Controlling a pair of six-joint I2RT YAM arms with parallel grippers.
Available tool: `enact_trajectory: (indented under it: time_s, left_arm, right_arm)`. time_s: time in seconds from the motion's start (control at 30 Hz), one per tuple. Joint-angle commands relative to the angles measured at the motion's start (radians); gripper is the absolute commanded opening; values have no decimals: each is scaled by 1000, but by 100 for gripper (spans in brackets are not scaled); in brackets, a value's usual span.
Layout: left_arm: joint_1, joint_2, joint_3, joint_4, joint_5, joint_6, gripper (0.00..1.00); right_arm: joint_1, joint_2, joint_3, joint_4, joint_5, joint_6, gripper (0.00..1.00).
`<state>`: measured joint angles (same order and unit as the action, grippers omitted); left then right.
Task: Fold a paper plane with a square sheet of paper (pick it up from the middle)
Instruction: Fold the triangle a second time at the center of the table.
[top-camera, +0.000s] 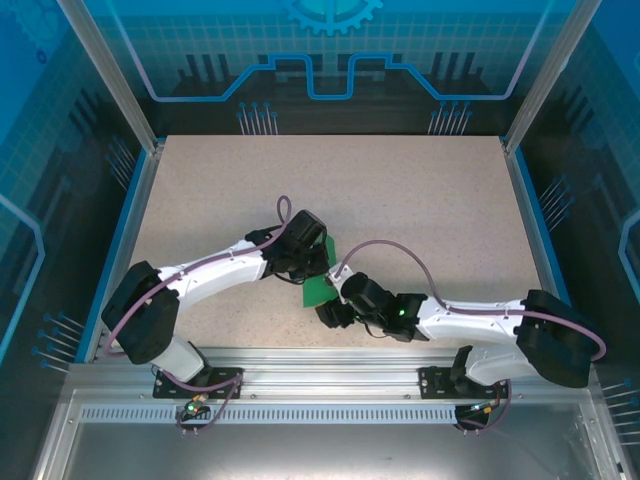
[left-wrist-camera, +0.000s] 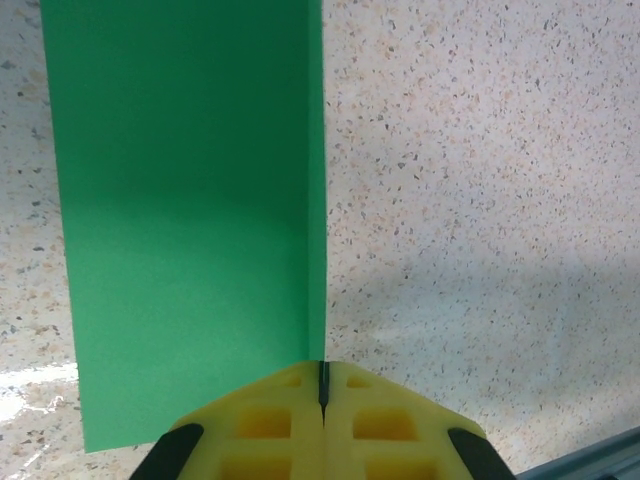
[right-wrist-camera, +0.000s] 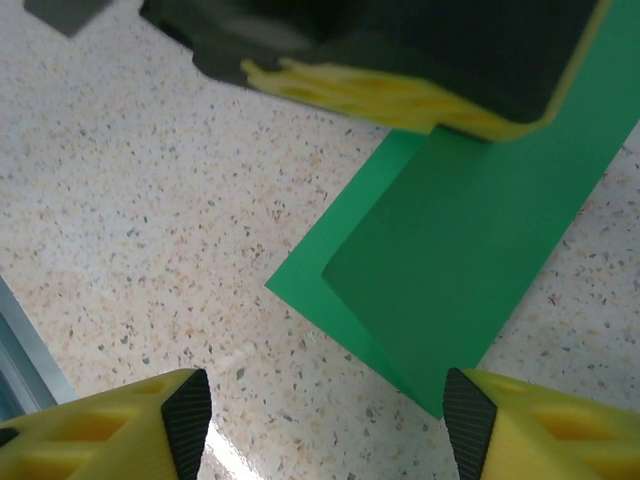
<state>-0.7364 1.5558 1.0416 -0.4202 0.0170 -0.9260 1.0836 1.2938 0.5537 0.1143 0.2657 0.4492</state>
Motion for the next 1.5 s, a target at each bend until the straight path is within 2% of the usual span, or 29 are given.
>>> enact_trajectory:
  time_s: [0.0,0.23,0.47,0.73,0.8,1.03,1.27,1.4,1.47]
  left_arm:
    - [-17,-25,-21,-15,35,-12,4]
    - [-17,-26,-19,-8,53,-39,4]
    - [-16,-36,-18,-19,47,-40,4]
    - [-16,-34,-15,-17,52,-40,4]
    - [-15,-34,-15,-18,53,-40,4]
    - [-16,-34,-17,-19,52,-36,5]
    - [-16,-40,-17,-32,40,-27,6]
    - [-16,-34,-15,-32,40,-25,7]
    - [-14,-35,-13,-35,38,-24,12]
  right_arm:
    - [-20,-60,-48,185,16,20,63]
    - [-25,-68,-100,328,-16,-38,62]
    - [-25,-40,-90,311,17,-30,56]
    - [-25,-9,-84,288,27,-10,56]
    - [-27,-7,-81,286,33,-11,48]
    - [-42,-14,-69,246,29,3,33]
    - [-86,-19,-58,193,-61,29,15]
    - [-97,-13,-49,172,-89,32,12]
    - [-103,-16,-47,165,-101,33,11]
